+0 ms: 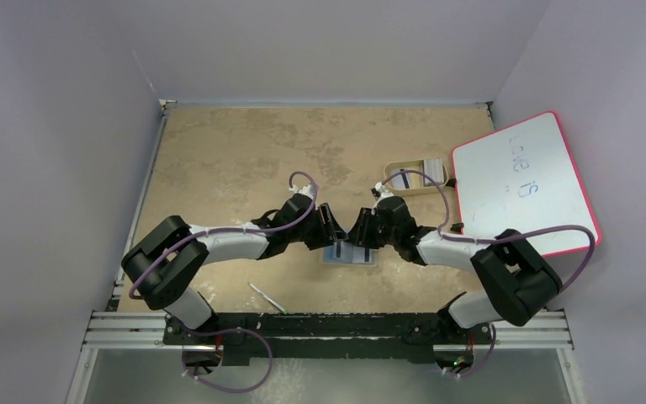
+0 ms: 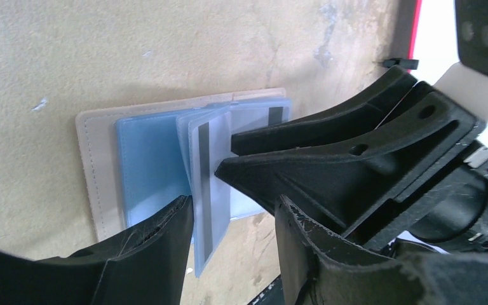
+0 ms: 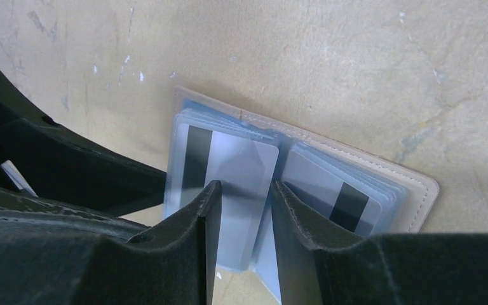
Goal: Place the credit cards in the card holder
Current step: Turn over the card slot in the card holder.
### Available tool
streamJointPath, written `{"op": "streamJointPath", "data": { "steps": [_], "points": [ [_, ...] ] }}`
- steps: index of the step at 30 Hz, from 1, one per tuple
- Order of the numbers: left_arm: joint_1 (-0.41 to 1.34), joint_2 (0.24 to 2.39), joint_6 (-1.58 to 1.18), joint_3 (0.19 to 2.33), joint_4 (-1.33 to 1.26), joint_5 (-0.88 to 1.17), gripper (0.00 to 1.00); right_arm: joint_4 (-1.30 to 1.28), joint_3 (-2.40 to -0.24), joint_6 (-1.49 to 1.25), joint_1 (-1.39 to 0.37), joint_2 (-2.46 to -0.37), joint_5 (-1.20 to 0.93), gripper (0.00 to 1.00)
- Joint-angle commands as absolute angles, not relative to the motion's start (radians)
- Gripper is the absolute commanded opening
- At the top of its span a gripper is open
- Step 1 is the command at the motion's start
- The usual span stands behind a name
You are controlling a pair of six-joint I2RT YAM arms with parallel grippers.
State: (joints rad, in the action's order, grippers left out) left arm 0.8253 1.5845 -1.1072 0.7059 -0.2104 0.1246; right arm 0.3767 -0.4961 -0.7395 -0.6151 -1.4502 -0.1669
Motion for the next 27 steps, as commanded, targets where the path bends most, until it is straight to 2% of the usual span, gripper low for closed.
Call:
{"op": "streamJointPath", "data": {
  "steps": [1, 12, 22, 27],
  "points": [
    [0.823, 1.538, -1.123, 0.708, -0.307, 0.152, 0.48, 0.237, -0.517, -0.719, -0.619, -1.387, -0.111, 0.38],
    [0.824, 1.582, -1.114, 0.736, -0.376, 0.222, 0.47, 0.066, -0.626, -0.663, -0.606, -1.318, 0.088, 0.44],
    [0.832, 1.618, -1.128, 0.774, -0.412, 0.273, 0.47, -0.039, -0.785, -0.502, -0.363, -1.305, 0.121, 0.47],
    [0.852, 1.671, -1.164, 0.782, -0.48, 0.298, 0.47, -0.139, -0.955, -0.402, -0.333, -1.338, 0.252, 0.52]
  ]
}}
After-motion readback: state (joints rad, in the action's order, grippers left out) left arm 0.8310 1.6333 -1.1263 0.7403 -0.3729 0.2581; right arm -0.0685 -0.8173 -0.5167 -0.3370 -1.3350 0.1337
